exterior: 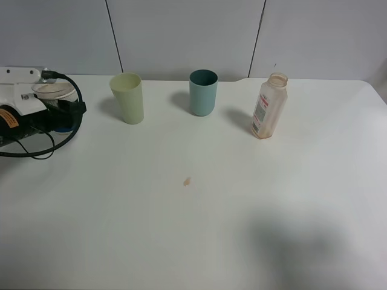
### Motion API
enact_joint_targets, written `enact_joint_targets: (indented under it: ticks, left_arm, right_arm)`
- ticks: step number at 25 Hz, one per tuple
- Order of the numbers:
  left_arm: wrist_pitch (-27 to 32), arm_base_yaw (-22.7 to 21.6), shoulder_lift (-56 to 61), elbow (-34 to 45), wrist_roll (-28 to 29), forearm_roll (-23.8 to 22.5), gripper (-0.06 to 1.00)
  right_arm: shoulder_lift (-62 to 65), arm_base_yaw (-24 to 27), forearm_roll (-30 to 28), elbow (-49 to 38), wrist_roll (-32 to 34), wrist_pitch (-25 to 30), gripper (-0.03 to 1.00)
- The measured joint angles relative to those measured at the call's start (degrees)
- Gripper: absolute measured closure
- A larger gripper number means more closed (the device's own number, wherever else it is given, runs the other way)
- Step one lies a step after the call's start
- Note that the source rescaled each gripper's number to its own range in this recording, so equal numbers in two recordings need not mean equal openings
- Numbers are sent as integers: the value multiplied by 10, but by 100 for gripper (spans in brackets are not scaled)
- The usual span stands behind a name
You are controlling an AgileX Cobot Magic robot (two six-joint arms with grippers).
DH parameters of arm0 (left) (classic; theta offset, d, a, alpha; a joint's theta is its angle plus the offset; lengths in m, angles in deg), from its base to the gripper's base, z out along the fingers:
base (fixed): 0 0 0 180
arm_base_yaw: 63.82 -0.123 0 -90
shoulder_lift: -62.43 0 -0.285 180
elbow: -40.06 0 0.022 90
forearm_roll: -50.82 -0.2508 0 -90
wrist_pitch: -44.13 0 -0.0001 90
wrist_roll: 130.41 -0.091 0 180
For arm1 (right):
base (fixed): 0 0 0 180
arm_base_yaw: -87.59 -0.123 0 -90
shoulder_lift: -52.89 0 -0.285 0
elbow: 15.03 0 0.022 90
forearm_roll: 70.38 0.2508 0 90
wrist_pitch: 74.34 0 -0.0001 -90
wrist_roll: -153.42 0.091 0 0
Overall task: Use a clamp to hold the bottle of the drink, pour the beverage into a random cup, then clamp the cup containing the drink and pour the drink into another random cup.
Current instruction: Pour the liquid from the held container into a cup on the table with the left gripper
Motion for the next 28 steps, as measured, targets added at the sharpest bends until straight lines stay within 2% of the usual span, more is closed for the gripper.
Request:
enact_joint_targets:
  ticks: [7,13,18,28]
  left_arm:
    - [120,0,26,-64,2,-32,90]
    - [197,1,57,-109,2,-58,90]
    - [264,22,61,-137,2,-61,90]
    - [339,34,61,-186,0,-75,90]
  right_arm:
    - [0,0,0,0,0,0,-3]
    - [0,0,0,0,0,0,-3]
    - [0,0,0,0,0,0,-3]
    - [0,0,0,0,0,0,-3]
